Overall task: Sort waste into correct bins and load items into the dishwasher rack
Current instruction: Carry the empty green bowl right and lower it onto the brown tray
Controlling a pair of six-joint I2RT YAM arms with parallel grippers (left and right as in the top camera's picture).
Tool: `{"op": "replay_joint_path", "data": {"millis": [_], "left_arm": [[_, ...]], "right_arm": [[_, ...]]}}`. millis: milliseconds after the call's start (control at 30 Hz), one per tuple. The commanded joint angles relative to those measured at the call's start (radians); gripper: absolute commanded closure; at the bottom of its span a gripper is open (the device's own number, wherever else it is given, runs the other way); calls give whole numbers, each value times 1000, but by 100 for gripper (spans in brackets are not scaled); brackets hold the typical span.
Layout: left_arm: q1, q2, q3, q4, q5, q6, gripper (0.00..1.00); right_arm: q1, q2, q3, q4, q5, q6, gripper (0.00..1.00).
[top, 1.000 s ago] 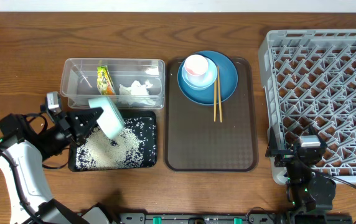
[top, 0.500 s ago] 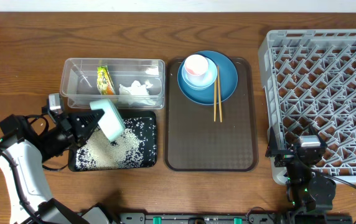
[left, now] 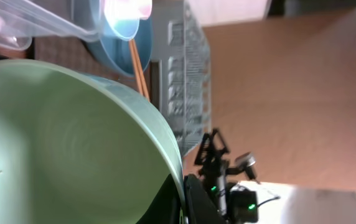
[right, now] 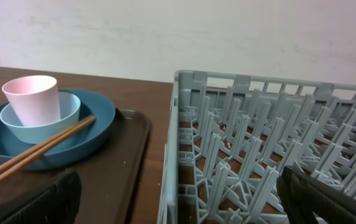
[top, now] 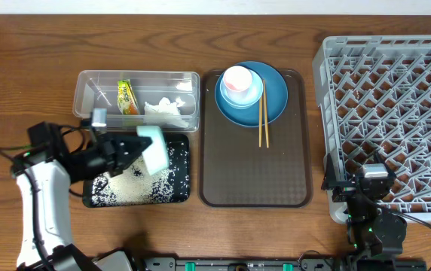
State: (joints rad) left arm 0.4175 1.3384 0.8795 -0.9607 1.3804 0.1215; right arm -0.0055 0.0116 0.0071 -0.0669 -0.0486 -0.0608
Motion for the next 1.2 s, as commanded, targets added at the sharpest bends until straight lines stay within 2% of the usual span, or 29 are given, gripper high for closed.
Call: {"op": "replay_joint_path", "data": {"millis": [0, 133, 367, 500, 867, 1167], "left_arm": [[-92, -2, 2, 68, -105, -147, 94], [-243, -11, 2, 203, -272, -335, 94], [-521, -29, 2, 433, -476, -560, 94], [-695, -27, 1, 486, -681, -649, 94], [-1064, -7, 1, 517, -1099, -685, 94], [-1188, 63, 1, 592, -1270, -685, 94]], "right_arm": [[-5, -7, -2, -2, 4, -8, 1], [-5, -7, -2, -3, 4, -8, 1], [-5, -7, -2, -3, 4, -8, 1], [-5, -7, -2, -3, 4, -8, 1], [-5, -7, -2, -3, 4, -8, 1], [-5, -7, -2, -3, 4, -8, 1]]}}
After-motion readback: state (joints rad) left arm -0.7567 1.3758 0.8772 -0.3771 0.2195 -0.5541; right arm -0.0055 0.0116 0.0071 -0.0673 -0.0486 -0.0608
